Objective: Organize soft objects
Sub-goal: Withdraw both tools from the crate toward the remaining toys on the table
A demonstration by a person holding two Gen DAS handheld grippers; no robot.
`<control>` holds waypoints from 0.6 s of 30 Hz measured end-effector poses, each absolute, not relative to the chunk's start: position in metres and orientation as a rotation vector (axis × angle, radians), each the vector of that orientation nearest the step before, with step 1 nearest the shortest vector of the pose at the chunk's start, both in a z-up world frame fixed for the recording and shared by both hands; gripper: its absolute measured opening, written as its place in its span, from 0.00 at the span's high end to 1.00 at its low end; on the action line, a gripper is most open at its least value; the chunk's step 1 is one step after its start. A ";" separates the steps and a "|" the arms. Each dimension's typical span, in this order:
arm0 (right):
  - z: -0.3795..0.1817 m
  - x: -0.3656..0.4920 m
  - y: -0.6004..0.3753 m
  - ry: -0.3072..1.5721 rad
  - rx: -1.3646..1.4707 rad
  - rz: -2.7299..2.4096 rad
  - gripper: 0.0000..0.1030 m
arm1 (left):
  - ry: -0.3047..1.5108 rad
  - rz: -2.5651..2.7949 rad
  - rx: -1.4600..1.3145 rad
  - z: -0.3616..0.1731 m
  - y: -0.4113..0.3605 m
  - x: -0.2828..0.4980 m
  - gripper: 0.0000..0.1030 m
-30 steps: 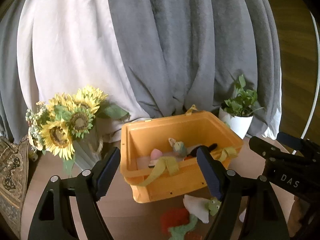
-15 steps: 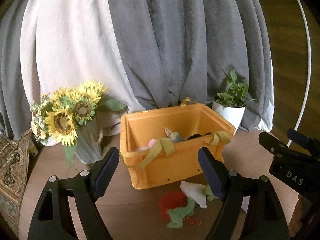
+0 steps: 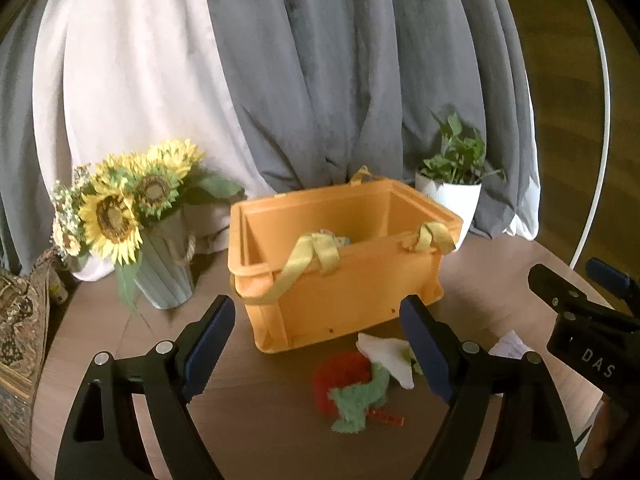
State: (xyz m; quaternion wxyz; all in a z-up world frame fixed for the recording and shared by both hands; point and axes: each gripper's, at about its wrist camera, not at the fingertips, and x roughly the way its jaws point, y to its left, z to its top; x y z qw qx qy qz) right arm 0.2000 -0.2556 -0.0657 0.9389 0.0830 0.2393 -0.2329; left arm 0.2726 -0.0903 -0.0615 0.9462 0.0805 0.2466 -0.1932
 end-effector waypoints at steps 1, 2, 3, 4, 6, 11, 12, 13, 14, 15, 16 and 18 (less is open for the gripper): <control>-0.069 0.200 -0.257 0.498 0.175 -0.477 0.17 | 0.506 -0.396 0.167 -0.064 -0.091 0.272 0.18; -0.072 0.200 -0.258 0.509 0.179 -0.480 0.17 | 0.511 -0.398 0.169 -0.067 -0.091 0.272 0.18; -0.076 0.200 -0.258 0.519 0.184 -0.484 0.17 | 0.515 -0.400 0.172 -0.069 -0.092 0.272 0.18; -0.080 0.200 -0.259 0.530 0.189 -0.487 0.17 | 0.524 -0.402 0.177 -0.073 -0.092 0.273 0.18; -0.088 0.200 -0.259 0.552 0.196 -0.495 0.17 | 0.544 -0.406 0.181 -0.080 -0.093 0.273 0.18; -0.105 0.199 -0.260 0.594 0.203 -0.509 0.17 | 0.591 -0.416 0.202 -0.100 -0.097 0.275 0.18; -0.109 0.199 -0.261 0.604 0.203 -0.514 0.17 | 0.598 -0.417 0.206 -0.103 -0.097 0.275 0.18; -0.113 0.199 -0.261 0.611 0.205 -0.516 0.17 | 0.605 -0.418 0.209 -0.107 -0.098 0.275 0.18; -0.115 0.198 -0.262 0.616 0.205 -0.518 0.17 | 0.614 -0.420 0.211 -0.111 -0.099 0.276 0.18; -0.119 0.198 -0.262 0.625 0.206 -0.524 0.17 | 0.622 -0.422 0.212 -0.114 -0.100 0.276 0.18; -0.121 0.198 -0.263 0.631 0.207 -0.526 0.17 | 0.632 -0.424 0.213 -0.118 -0.101 0.277 0.18; -0.128 0.199 -0.264 0.647 0.208 -0.530 0.17 | 0.650 -0.428 0.216 -0.124 -0.103 0.279 0.18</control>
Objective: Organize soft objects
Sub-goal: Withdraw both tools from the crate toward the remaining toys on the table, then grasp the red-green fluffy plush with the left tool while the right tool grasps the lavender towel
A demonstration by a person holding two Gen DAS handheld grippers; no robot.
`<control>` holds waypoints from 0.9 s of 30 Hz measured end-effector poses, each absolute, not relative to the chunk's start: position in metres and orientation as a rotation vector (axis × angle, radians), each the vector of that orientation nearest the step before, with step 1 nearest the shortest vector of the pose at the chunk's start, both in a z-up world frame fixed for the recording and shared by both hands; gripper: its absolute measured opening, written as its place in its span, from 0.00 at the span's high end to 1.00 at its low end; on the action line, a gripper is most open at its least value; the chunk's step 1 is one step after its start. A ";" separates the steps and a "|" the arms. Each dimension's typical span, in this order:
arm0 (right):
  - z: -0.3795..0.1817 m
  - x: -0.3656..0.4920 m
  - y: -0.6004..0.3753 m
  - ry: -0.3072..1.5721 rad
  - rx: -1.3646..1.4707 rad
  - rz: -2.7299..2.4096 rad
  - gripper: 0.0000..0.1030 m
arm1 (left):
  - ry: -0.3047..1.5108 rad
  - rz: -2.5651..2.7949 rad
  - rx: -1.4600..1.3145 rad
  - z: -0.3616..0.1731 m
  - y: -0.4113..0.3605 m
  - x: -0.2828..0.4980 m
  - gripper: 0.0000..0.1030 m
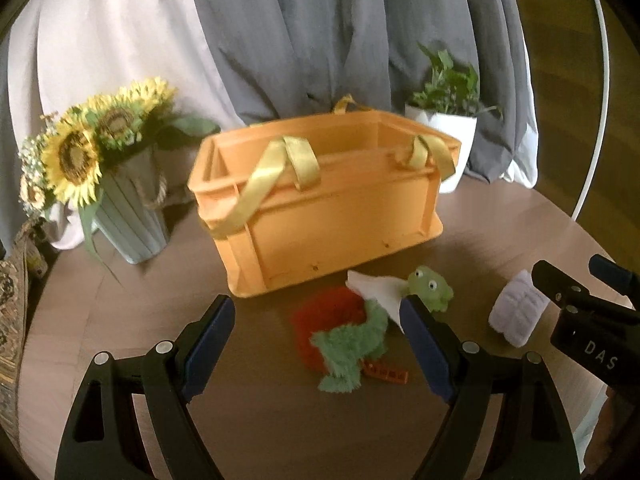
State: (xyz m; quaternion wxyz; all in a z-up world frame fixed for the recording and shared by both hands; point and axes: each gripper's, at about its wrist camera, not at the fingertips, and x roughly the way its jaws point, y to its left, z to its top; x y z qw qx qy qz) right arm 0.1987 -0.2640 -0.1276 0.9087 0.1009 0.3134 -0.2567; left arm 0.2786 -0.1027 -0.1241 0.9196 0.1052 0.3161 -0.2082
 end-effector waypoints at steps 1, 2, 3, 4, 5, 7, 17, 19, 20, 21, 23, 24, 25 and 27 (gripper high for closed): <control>-0.130 0.199 -0.265 0.652 0.207 -0.533 0.17 | 0.662 -0.429 0.219 -0.128 -0.104 0.280 0.18; -0.133 0.199 -0.265 0.659 0.206 -0.536 0.17 | 0.671 -0.431 0.222 -0.131 -0.105 0.281 0.18; -0.135 0.200 -0.266 0.669 0.204 -0.538 0.17 | 0.683 -0.432 0.226 -0.136 -0.107 0.282 0.18; -0.138 0.201 -0.267 0.676 0.203 -0.539 0.17 | 0.691 -0.431 0.229 -0.140 -0.108 0.283 0.18; -0.142 0.202 -0.268 0.682 0.200 -0.543 0.17 | 0.699 -0.428 0.232 -0.143 -0.110 0.285 0.18; -0.147 0.204 -0.269 0.699 0.194 -0.547 0.17 | 0.716 -0.422 0.234 -0.151 -0.113 0.288 0.18; -0.175 0.223 -0.282 0.772 0.181 -0.531 0.17 | 0.778 -0.406 0.256 -0.182 -0.129 0.305 0.18; -0.180 0.227 -0.284 0.785 0.170 -0.525 0.17 | 0.789 -0.399 0.259 -0.188 -0.131 0.308 0.18; -0.182 0.229 -0.285 0.791 0.164 -0.524 0.17 | 0.794 -0.398 0.260 -0.190 -0.132 0.310 0.18; -0.185 0.232 -0.285 0.800 0.158 -0.521 0.17 | 0.798 -0.397 0.260 -0.192 -0.133 0.311 0.18; -0.188 0.235 -0.285 0.810 0.150 -0.514 0.17 | 0.808 -0.392 0.262 -0.197 -0.135 0.314 0.18; -0.190 0.236 -0.285 0.816 0.144 -0.510 0.17 | 0.814 -0.392 0.263 -0.199 -0.137 0.316 0.18; -0.192 0.238 -0.285 0.821 0.141 -0.506 0.17 | 0.818 -0.392 0.260 -0.200 -0.138 0.317 0.18; -0.197 0.240 -0.286 0.831 0.136 -0.505 0.17 | 0.824 -0.388 0.258 -0.203 -0.139 0.320 0.18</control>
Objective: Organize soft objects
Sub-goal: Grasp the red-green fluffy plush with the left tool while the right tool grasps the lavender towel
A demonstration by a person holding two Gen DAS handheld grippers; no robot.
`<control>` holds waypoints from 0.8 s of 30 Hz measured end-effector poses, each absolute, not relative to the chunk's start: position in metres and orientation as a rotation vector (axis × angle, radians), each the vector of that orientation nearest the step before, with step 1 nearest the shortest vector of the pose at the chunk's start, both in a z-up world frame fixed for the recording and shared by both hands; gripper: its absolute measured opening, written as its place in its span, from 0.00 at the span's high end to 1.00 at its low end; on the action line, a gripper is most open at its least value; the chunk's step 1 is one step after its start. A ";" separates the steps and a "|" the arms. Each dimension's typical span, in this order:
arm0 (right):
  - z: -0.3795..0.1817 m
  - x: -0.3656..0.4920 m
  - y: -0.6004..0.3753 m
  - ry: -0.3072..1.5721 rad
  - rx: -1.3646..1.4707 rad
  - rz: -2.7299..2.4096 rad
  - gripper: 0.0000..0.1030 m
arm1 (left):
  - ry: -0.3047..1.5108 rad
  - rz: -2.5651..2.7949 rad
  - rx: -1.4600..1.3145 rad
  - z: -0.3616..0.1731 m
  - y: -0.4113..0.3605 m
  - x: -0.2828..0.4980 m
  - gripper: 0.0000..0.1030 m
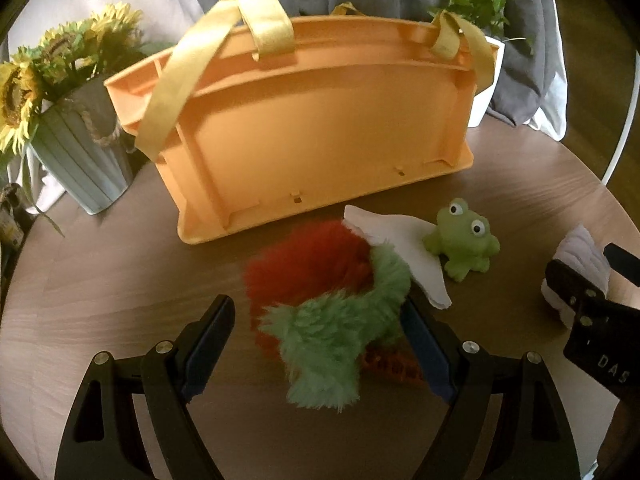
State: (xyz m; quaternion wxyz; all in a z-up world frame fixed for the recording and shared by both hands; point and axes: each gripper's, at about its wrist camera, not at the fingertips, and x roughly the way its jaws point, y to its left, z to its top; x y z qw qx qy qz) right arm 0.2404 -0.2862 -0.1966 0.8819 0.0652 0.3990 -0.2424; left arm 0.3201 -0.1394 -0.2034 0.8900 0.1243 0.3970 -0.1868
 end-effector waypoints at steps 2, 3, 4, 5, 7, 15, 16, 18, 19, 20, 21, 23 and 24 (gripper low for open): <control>-0.200 0.244 -0.289 0.841 0.139 -0.505 0.17 | 0.828 -0.386 0.258 -0.206 -0.141 0.322 0.18; -0.202 0.244 -0.290 0.846 0.141 -0.505 0.17 | 0.828 -0.384 0.258 -0.207 -0.142 0.323 0.18; -0.203 0.245 -0.291 0.846 0.144 -0.506 0.17 | 0.829 -0.382 0.259 -0.208 -0.143 0.323 0.18; -0.204 0.244 -0.292 0.847 0.148 -0.506 0.17 | 0.829 -0.383 0.259 -0.209 -0.143 0.323 0.18; -0.206 0.244 -0.294 0.849 0.151 -0.509 0.17 | 0.831 -0.385 0.260 -0.211 -0.144 0.324 0.23; -0.208 0.243 -0.293 0.849 0.155 -0.517 0.43 | 0.863 -0.403 0.244 -0.215 -0.145 0.326 0.50; -0.208 0.242 -0.293 0.849 0.157 -0.515 0.46 | 0.863 -0.404 0.246 -0.215 -0.144 0.326 0.53; -0.207 0.242 -0.293 0.847 0.158 -0.513 0.56 | 0.857 -0.399 0.252 -0.213 -0.144 0.325 0.56; -0.207 0.241 -0.293 0.843 0.155 -0.517 0.59 | 0.852 -0.398 0.256 -0.212 -0.144 0.324 0.58; -0.207 0.241 -0.293 0.838 0.154 -0.516 0.62 | 0.847 -0.397 0.261 -0.211 -0.144 0.323 0.59; -0.206 0.240 -0.292 0.835 0.152 -0.514 0.66 | 0.843 -0.396 0.266 -0.210 -0.143 0.322 0.59; -0.205 0.240 -0.291 0.832 0.144 -0.509 0.69 | 0.831 -0.397 0.274 -0.207 -0.142 0.319 0.60; -0.204 0.239 -0.291 0.830 0.143 -0.505 0.70 | 0.821 -0.393 0.279 -0.204 -0.141 0.317 0.61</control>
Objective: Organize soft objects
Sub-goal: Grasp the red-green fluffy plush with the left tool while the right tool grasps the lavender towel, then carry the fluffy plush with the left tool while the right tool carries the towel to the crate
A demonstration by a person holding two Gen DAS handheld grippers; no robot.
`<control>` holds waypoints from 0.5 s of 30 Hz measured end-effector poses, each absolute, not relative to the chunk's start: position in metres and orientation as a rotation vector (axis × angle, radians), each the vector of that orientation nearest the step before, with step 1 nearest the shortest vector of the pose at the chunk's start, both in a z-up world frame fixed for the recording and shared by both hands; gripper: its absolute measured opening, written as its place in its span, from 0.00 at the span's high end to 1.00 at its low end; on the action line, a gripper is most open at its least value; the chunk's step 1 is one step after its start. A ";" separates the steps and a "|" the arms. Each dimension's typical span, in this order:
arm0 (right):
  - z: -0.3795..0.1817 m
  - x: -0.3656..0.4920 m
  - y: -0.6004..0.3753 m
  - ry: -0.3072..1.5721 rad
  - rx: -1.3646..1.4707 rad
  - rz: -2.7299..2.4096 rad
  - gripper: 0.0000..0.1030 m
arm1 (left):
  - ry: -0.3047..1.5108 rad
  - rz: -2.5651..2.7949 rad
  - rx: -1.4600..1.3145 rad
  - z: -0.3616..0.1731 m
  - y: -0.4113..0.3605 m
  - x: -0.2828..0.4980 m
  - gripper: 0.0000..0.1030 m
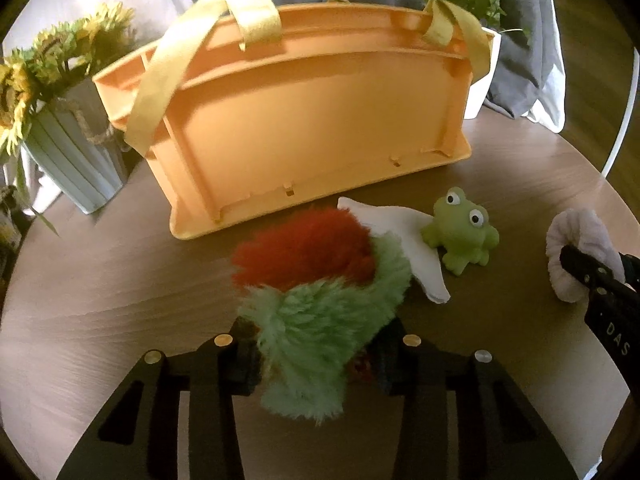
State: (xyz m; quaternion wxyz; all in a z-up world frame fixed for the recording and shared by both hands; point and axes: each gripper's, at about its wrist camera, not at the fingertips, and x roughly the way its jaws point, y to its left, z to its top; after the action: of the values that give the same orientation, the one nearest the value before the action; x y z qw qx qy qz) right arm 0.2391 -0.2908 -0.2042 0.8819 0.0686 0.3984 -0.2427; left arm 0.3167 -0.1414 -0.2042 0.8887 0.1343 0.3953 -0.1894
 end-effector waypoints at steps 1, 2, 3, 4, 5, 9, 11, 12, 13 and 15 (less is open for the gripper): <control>-0.203 0.238 -0.290 0.827 0.144 -0.503 0.70 | 0.815 -0.393 0.282 -0.202 -0.142 0.315 0.61; -0.202 0.237 -0.289 0.823 0.146 -0.499 0.71 | 0.808 -0.394 0.283 -0.200 -0.141 0.314 0.61; -0.201 0.237 -0.289 0.821 0.146 -0.497 0.71 | 0.803 -0.394 0.282 -0.198 -0.140 0.313 0.61; -0.199 0.236 -0.288 0.819 0.149 -0.495 0.71 | 0.798 -0.393 0.277 -0.194 -0.139 0.311 0.61; -0.197 0.235 -0.287 0.815 0.155 -0.491 0.71 | 0.797 -0.394 0.272 -0.192 -0.138 0.310 0.61; -0.186 0.231 -0.286 0.794 0.174 -0.488 0.71 | 0.789 -0.394 0.246 -0.181 -0.131 0.304 0.61; -0.181 0.229 -0.285 0.783 0.175 -0.487 0.71 | 0.780 -0.395 0.236 -0.174 -0.130 0.301 0.61; -0.177 0.228 -0.285 0.775 0.175 -0.484 0.71 | 0.775 -0.396 0.232 -0.171 -0.129 0.299 0.61; -0.174 0.227 -0.284 0.769 0.176 -0.482 0.71 | 0.769 -0.399 0.228 -0.166 -0.125 0.297 0.61; -0.167 0.225 -0.282 0.754 0.173 -0.474 0.71 | 0.757 -0.400 0.219 -0.159 -0.125 0.294 0.61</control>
State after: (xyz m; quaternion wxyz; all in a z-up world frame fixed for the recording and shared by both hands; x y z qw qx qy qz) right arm 0.2251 -0.2816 -0.1674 0.8988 0.0837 0.3644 -0.2289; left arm 0.2939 -0.1245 -0.1589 0.9038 0.1060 0.3665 -0.1938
